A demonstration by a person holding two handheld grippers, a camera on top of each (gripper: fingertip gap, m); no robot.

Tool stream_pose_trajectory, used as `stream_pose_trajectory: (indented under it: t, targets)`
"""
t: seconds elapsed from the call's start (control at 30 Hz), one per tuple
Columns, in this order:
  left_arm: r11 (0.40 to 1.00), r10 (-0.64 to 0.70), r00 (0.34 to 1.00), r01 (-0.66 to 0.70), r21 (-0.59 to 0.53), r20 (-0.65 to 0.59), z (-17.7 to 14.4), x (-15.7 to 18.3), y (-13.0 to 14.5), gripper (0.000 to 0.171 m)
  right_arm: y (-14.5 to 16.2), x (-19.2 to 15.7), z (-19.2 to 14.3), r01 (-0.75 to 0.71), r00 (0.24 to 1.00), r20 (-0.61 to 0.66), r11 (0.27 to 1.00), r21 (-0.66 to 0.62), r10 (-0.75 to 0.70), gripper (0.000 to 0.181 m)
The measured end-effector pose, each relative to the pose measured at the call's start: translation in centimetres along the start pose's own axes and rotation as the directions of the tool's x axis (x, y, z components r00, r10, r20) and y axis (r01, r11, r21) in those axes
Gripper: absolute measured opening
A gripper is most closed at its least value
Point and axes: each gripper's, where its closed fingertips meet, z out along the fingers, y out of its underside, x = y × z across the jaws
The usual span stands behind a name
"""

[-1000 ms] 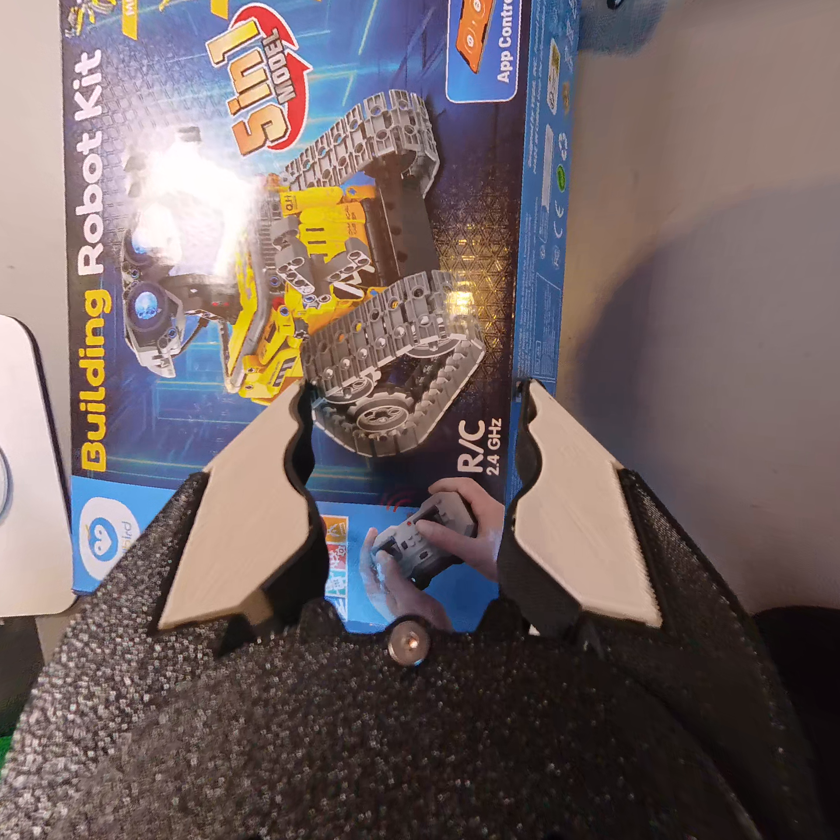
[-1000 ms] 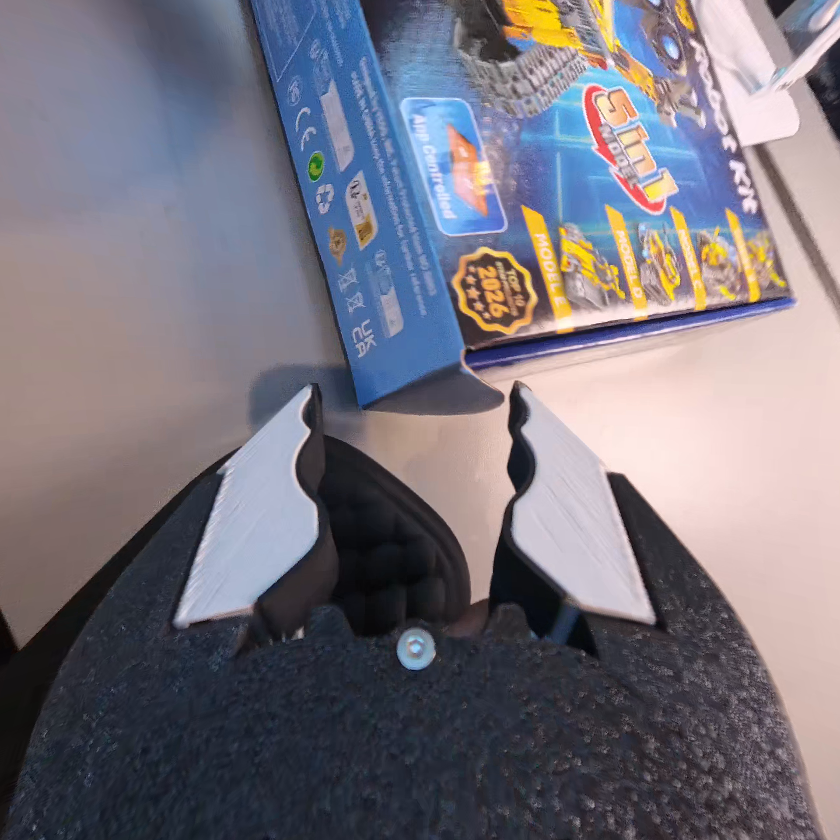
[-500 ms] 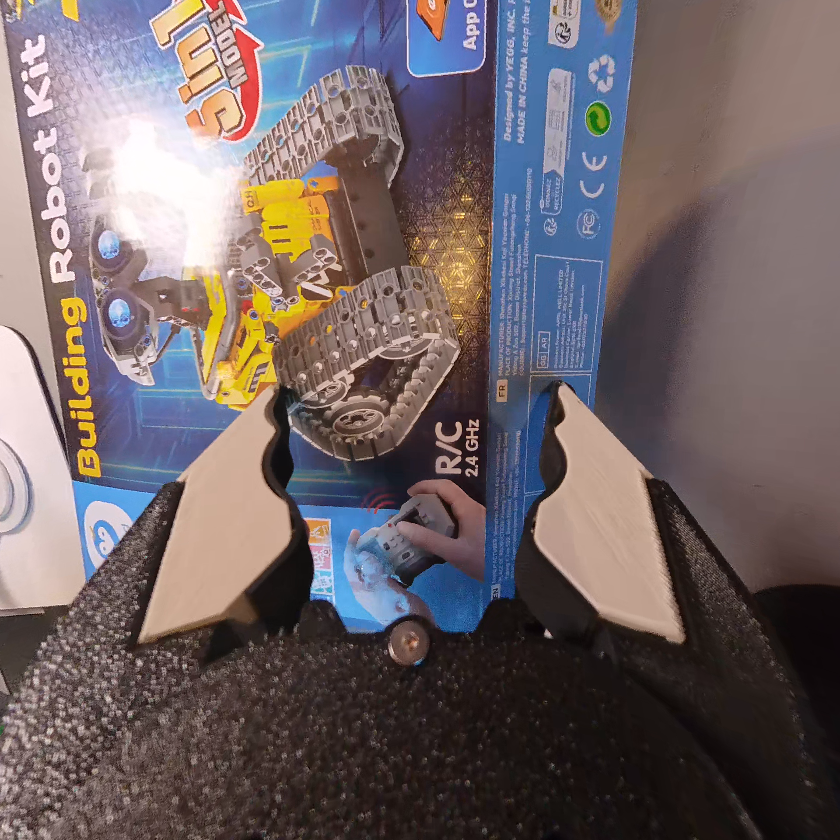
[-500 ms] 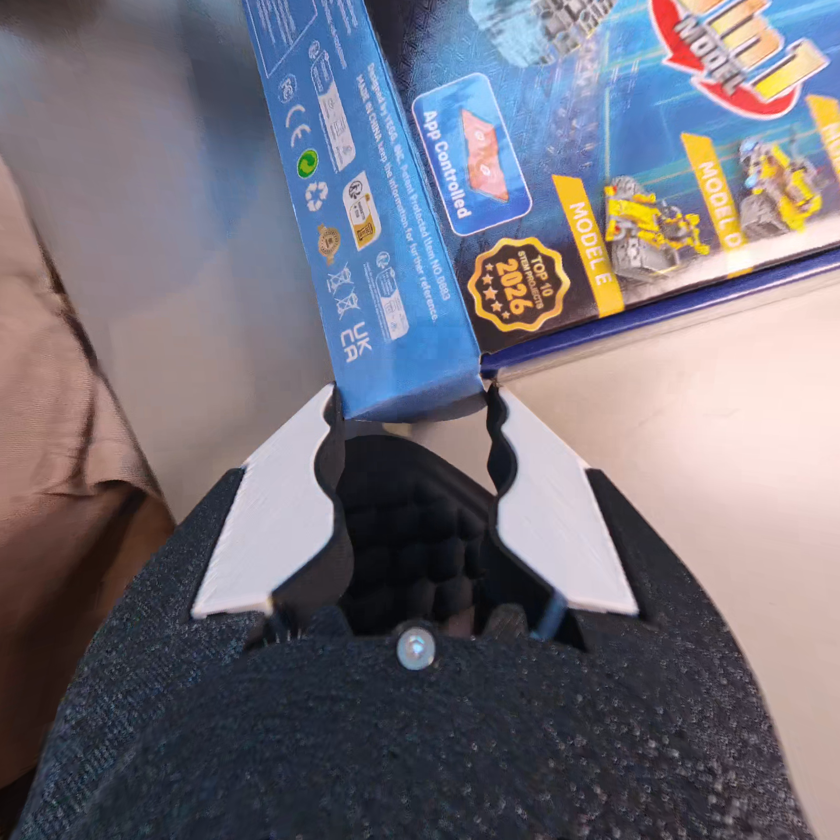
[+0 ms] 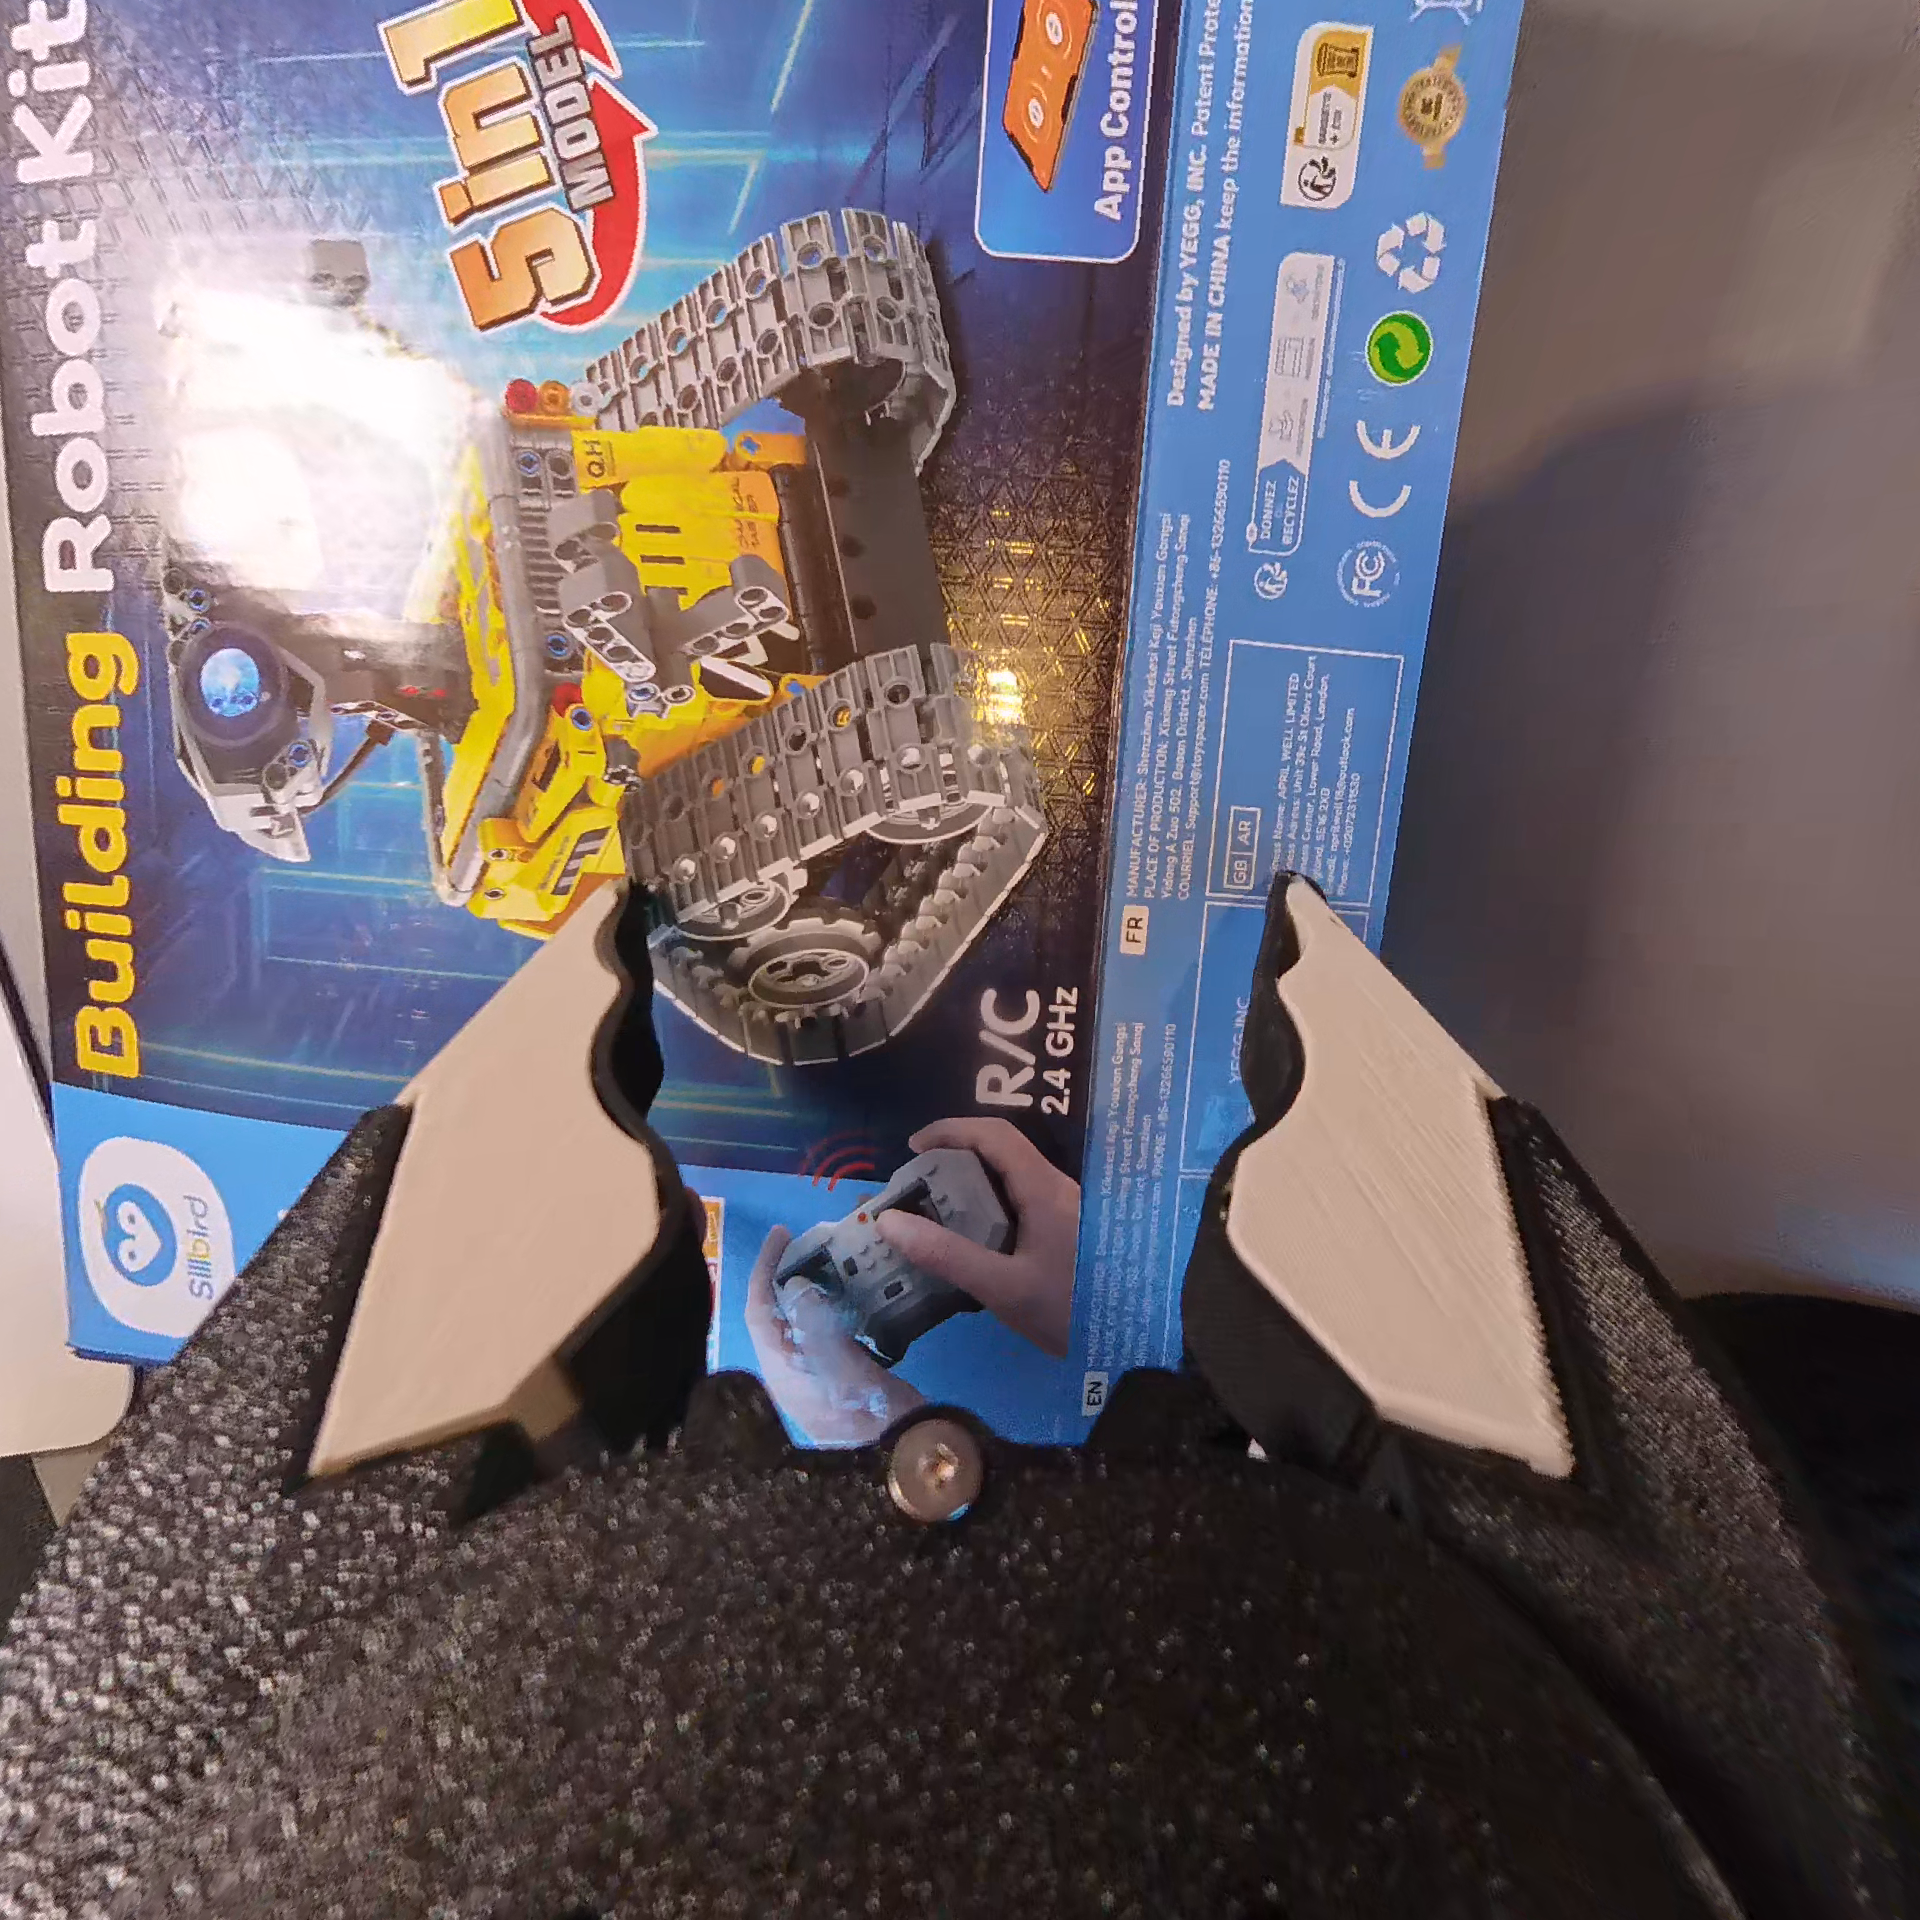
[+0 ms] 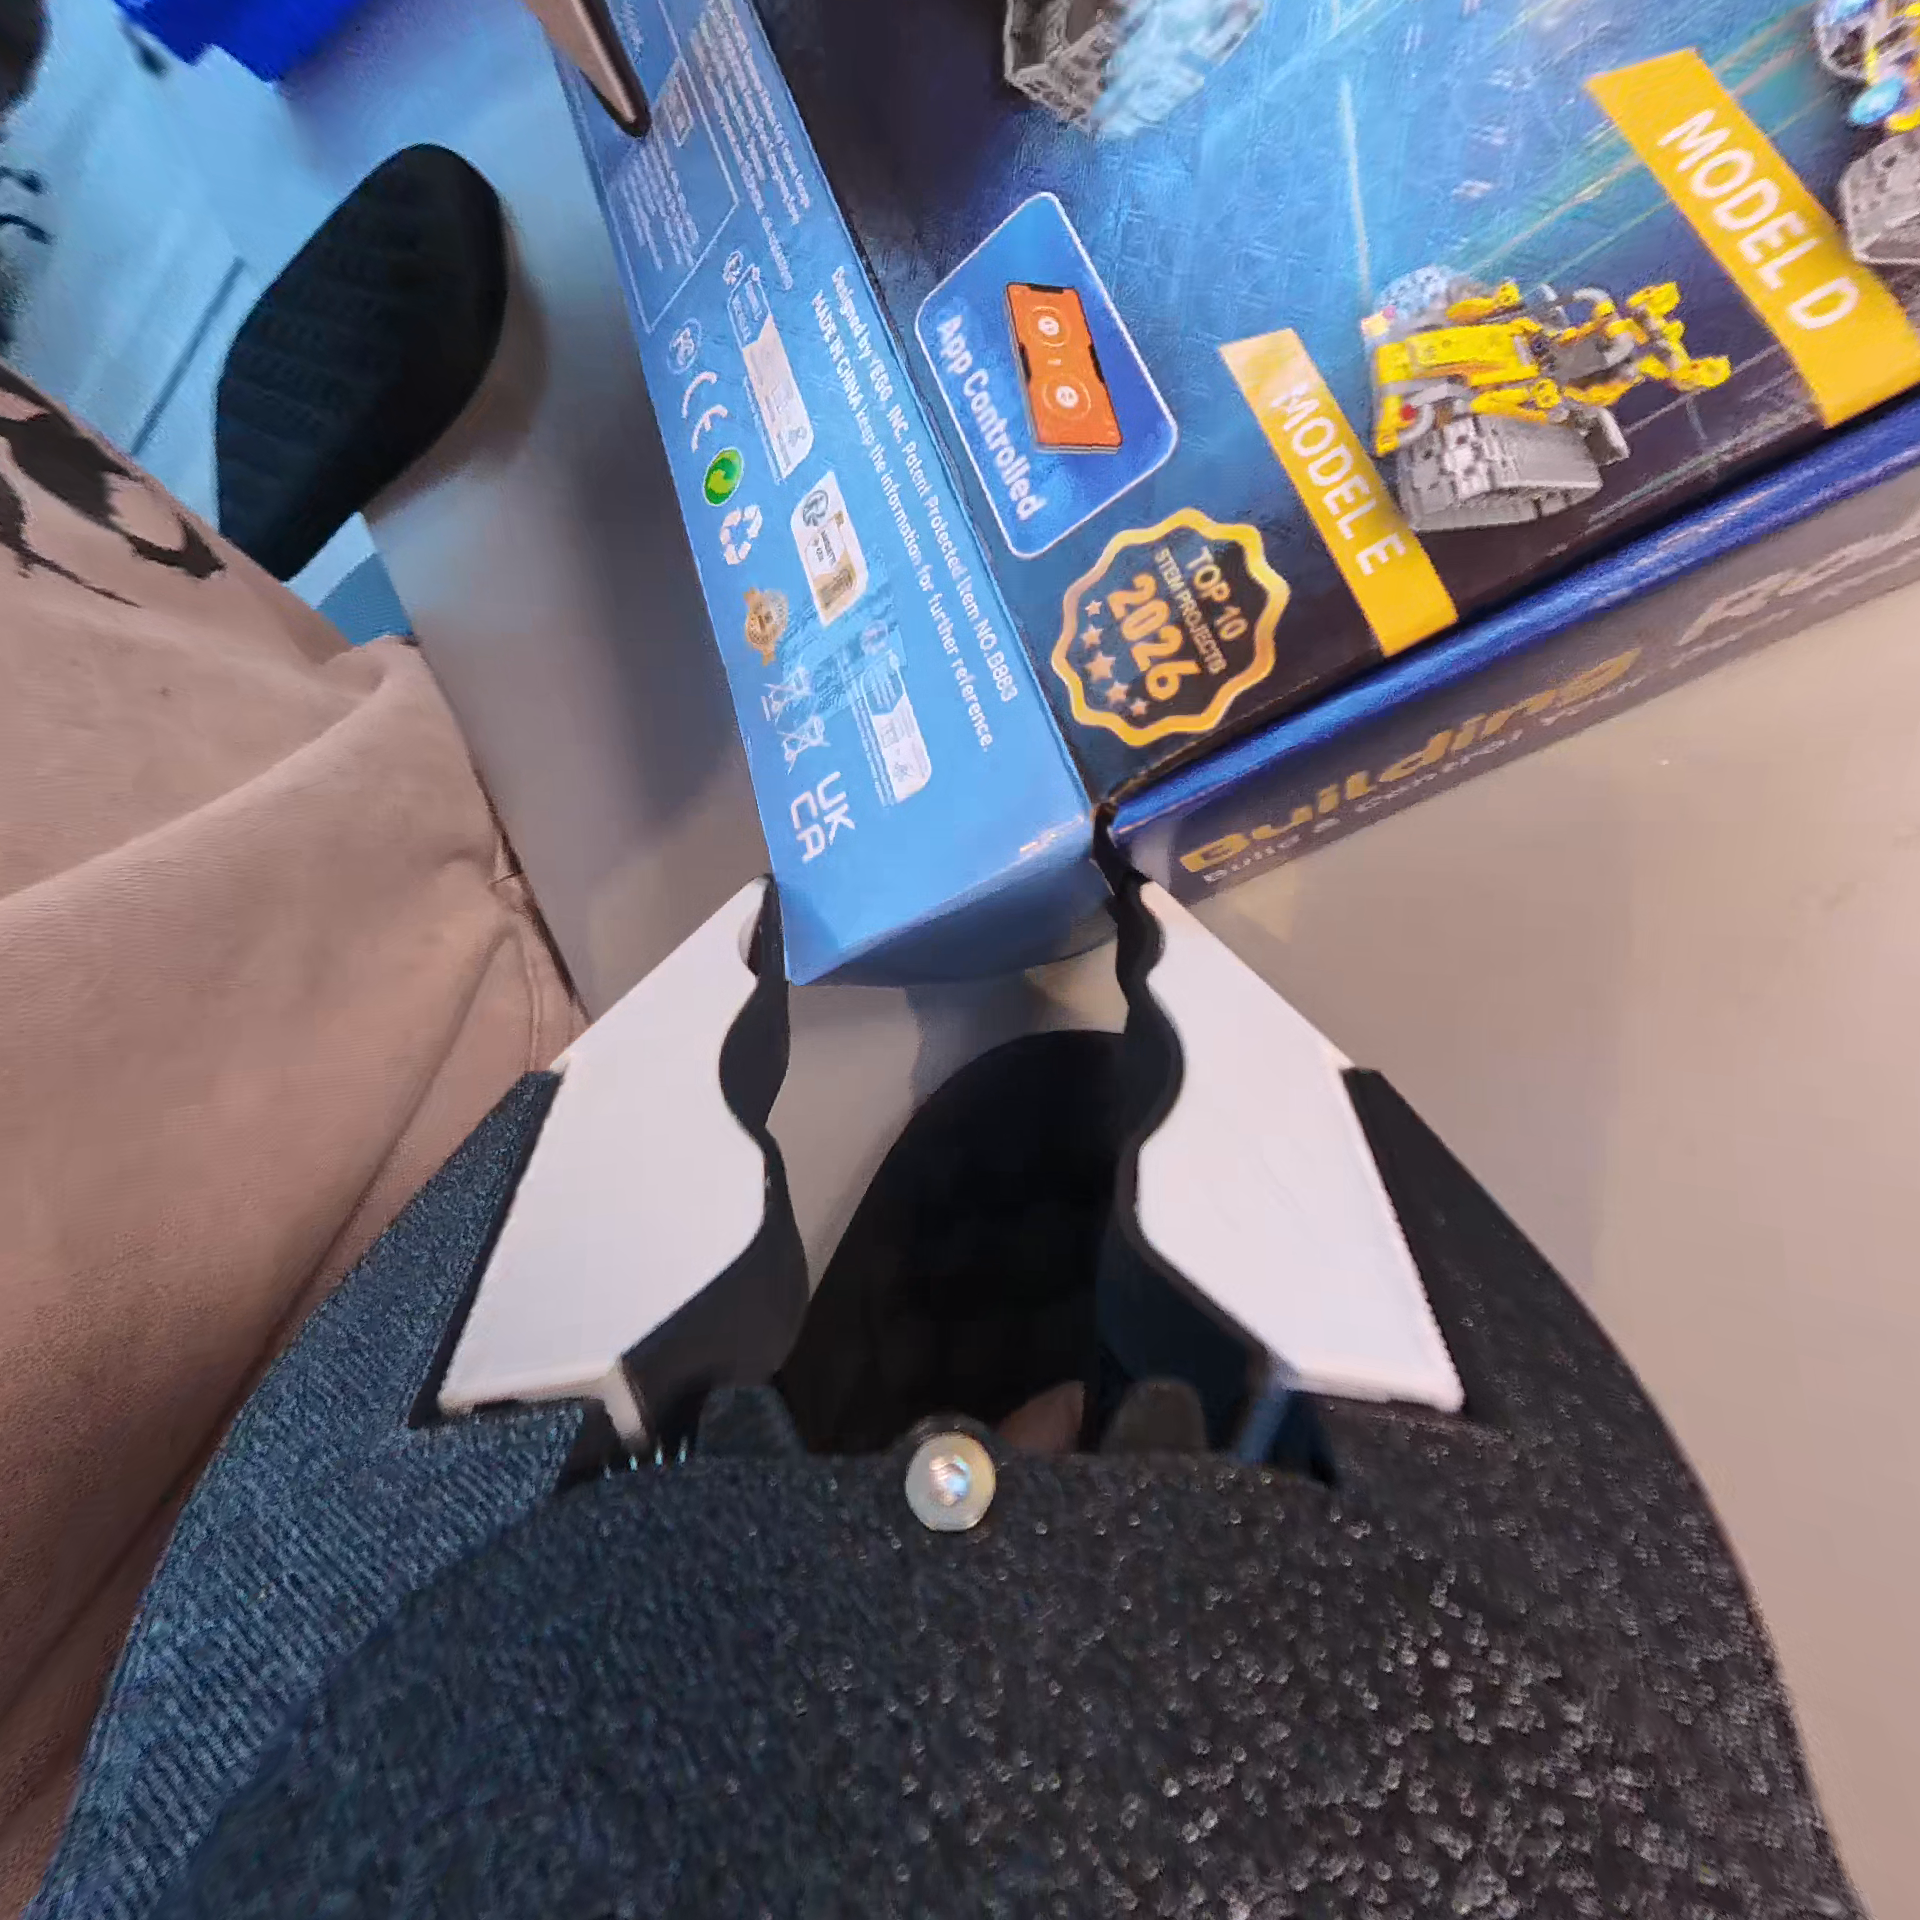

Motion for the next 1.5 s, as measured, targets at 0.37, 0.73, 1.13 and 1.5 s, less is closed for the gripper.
stream_pose_trajectory:
  t: [0.37,0.73,1.13,1.5]
  targets:
    - [0.999,-0.015,1.000,0.015,0.040,0.010,0.0,-0.4,0.0,0.108,-0.1,0.7,0.8,0.012,0.947,-0.321,0.996,0.093,0.019,0.067]
    - [0.998,-0.032,0.999,0.031,0.054,0.021,0.4,-0.1,-0.7,0.102,0.1,-1.9,0.6,-0.207,0.956,-0.191,0.973,0.105,0.224,0.089]
    - [0.996,-0.024,0.999,0.020,0.083,0.048,0.5,-0.1,-0.6,0.101,0.9,-1.1,0.2,-0.198,0.935,-0.283,0.977,0.082,0.214,0.071]
    - [0.999,0.006,1.000,-0.006,0.035,-0.008,0.4,0.7,-0.2,0.118,1.3,-0.4,0.9,-0.111,0.942,-0.306,0.989,0.102,0.137,0.047]
